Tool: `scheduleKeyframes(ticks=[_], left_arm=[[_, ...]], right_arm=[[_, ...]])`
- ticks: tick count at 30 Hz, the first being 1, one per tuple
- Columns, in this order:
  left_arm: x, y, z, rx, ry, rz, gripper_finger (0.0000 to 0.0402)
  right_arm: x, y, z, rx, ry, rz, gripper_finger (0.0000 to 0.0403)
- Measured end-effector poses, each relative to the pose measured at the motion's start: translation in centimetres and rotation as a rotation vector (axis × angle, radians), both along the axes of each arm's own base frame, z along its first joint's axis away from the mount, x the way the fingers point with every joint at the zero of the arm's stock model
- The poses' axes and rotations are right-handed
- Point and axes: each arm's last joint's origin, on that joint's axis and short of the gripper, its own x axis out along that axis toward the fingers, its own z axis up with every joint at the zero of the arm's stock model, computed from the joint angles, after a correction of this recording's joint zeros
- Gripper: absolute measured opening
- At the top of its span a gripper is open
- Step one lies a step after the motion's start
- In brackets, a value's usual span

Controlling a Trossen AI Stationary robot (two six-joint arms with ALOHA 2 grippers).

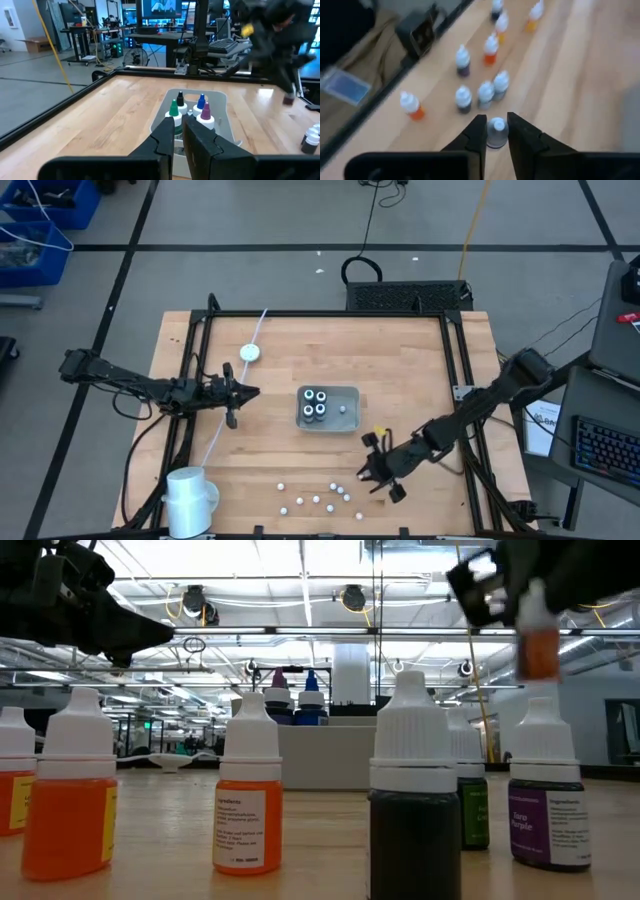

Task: Pick & Place food coloring
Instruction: Put the small red food coloring bottle into the gray container

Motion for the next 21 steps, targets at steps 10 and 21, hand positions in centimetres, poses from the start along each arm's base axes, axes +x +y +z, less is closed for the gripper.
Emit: scheduleKeyframes(ticks=[10, 21], left_arm=[[0.0, 0.0, -0.1, 0.01, 0.007, 0.0, 0.0044], [0.0, 0.0, 0.0, 0.028, 0.007, 0.0, 0.0044]], right_arm=[[-5.3, -5.6, 4.3, 0.037, -0.166, -0.109, 0.0044], [-9.0, -9.6, 3.2, 0.12, -0.261, -0.282, 0.0044]])
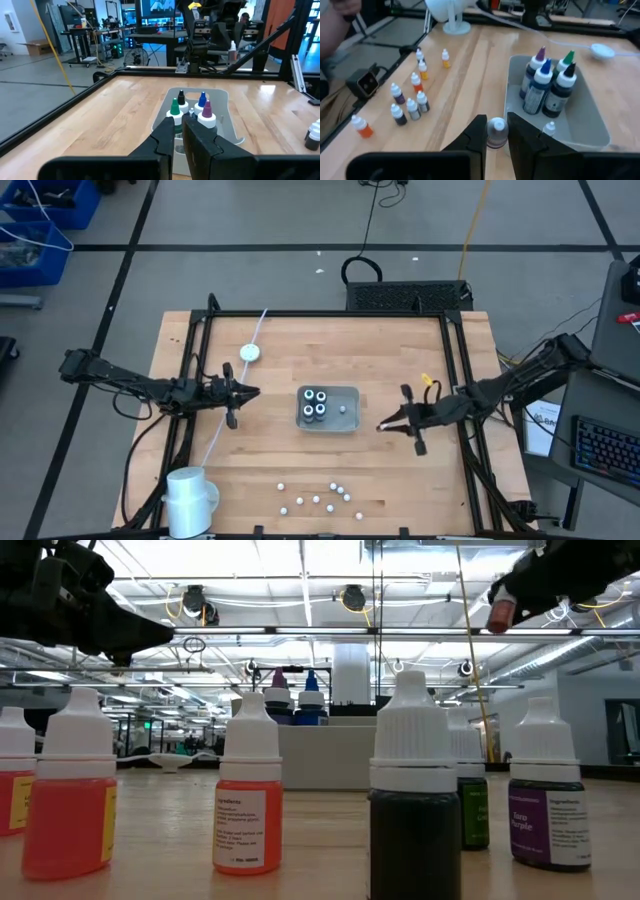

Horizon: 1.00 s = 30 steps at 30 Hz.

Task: Pick & Place food coloring
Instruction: Put the small red food coloring bottle into the gray container

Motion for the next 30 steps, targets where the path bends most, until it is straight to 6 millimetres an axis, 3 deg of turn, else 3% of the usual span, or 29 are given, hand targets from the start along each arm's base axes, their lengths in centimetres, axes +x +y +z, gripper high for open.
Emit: scheduleKeyframes(ticks=[7, 15, 19, 25, 30], left_arm=[[0.0, 0.0, 0.1, -0.003, -0.008, 0.0, 0.0044], [0.0, 0.0, 0.1, -0.005, -0.011, 0.0, 0.0044], [0.0, 0.0, 0.1, -0.004, -0.01, 0.0, 0.0044], [0.0, 0.0, 0.1, -0.003, -0.006, 0.0, 0.0044], [0.0, 0.0, 0.1, -0.001, -0.005, 0.0, 0.0044]], right_arm=[[2.5, 0.0, 0.4, -0.052, -0.075, 0.008, 0.0044], [8.4, -0.5, -0.1, -0.099, 0.013, -0.065, 0.0045], [10.7, -0.8, -1.4, -0.095, 0.004, -0.099, 0.0045], [12.6, -1.9, -4.0, -0.117, 0.079, -0.144, 0.0045], [13.2, -2.8, -5.0, -0.119, 0.106, -0.176, 0.0045]])
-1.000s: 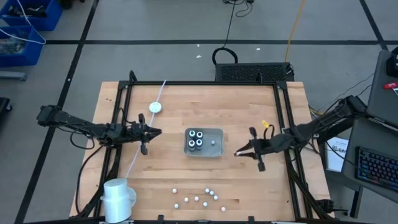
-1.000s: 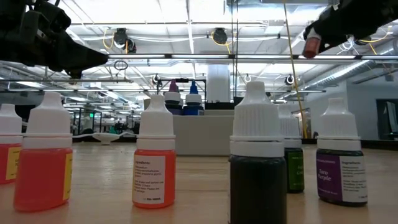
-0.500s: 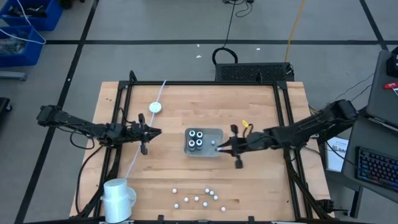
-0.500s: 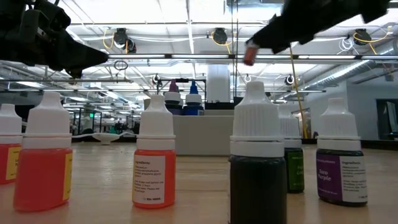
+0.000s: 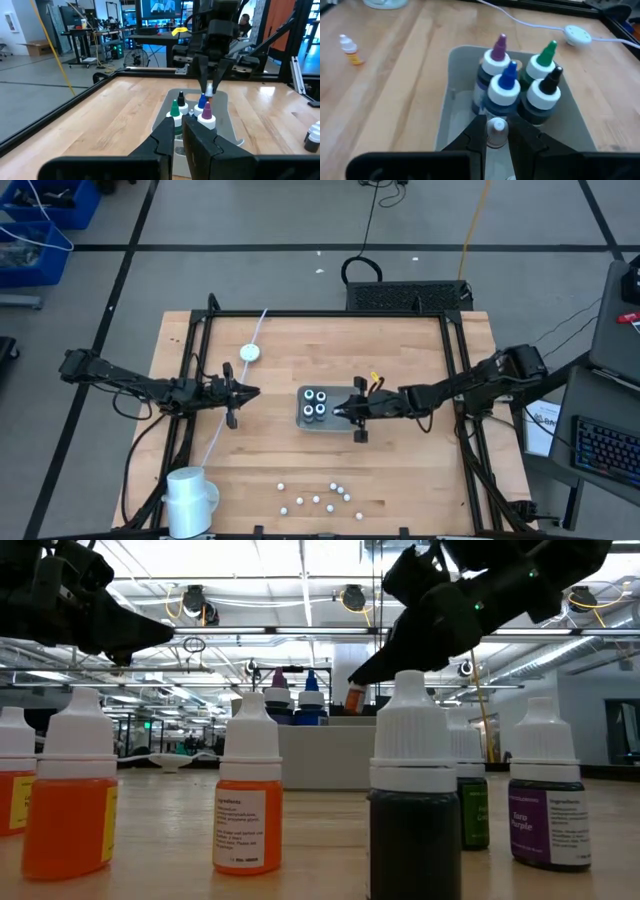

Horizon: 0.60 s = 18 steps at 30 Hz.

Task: Pick & Place food coloring
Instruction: Put the small red food coloring bottle into the gray container

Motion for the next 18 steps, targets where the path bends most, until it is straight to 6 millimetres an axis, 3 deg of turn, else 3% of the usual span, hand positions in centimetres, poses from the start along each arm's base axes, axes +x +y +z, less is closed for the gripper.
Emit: scheduleKeyframes(ticks=[18], left_arm=[[0.0, 0.0, 0.0, 0.0, 0.001, 0.009, 0.0044]], right_arm=[[2.8, -0.6, -3.3, 0.033, 0.159, -0.008, 0.0045]])
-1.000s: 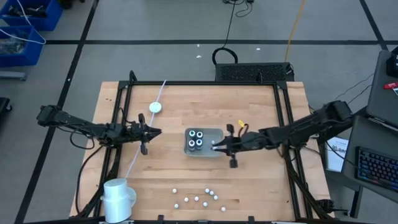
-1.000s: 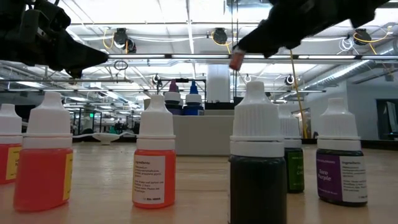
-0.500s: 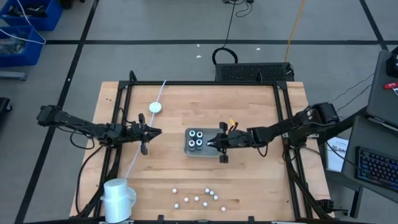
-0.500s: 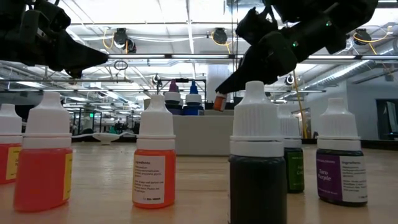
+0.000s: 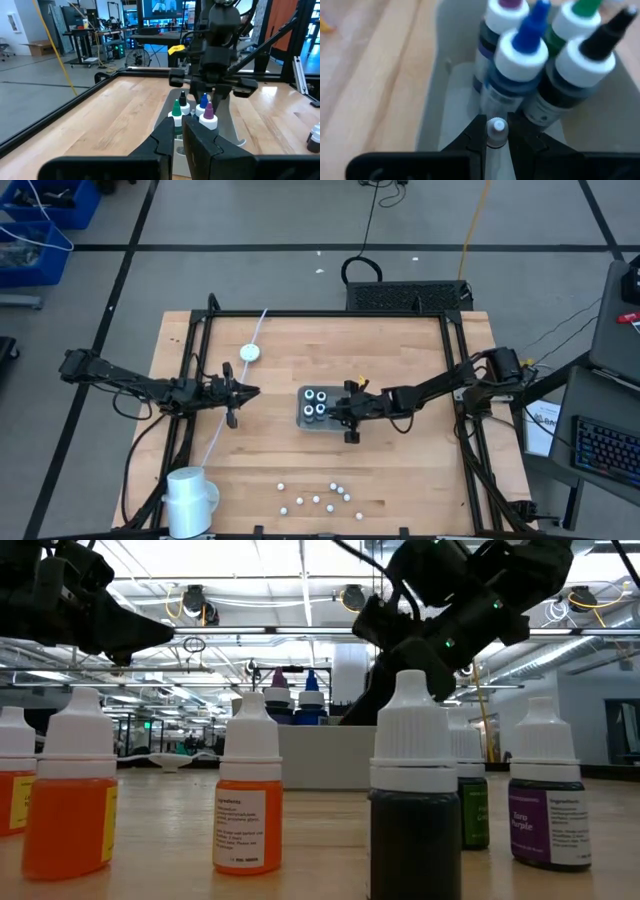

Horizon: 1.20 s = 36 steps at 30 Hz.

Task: Pick & Place food coloring
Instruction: Put the small red food coloring bottle into the gray container, then adjust the gray container

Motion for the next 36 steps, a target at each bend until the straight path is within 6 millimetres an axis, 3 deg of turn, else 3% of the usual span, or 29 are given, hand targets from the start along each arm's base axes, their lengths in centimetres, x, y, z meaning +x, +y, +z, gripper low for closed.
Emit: scheduleKeyframes(ticks=[10, 21, 24, 30, 36], left_arm=[[0.0, 0.0, 0.0, -0.001, 0.002, 0.0, 0.0044], [0.0, 0.0, 0.0, -0.001, 0.003, 0.0, 0.0044], [0.0, 0.0, 0.0, -0.001, 0.004, 0.0, 0.0044], [0.0, 0.0, -0.1, 0.0, 0.006, 0.0, 0.0044], [0.0, 0.0, -0.1, 0.002, 0.014, 0.0, 0.0044]], right_arm=[[-0.1, -0.5, -0.5, 0.009, 0.032, -0.025, 0.0051], [-0.1, -0.6, -0.1, -0.002, 0.023, -0.018, 0.0122], [-0.4, -0.6, 1.2, -0.009, -0.012, -0.012, 0.0128], [-2.2, -0.8, 5.6, -0.099, -0.087, -0.01, 0.0122], [-4.2, -2.3, 7.8, -0.282, -0.034, -0.121, 0.0077]])
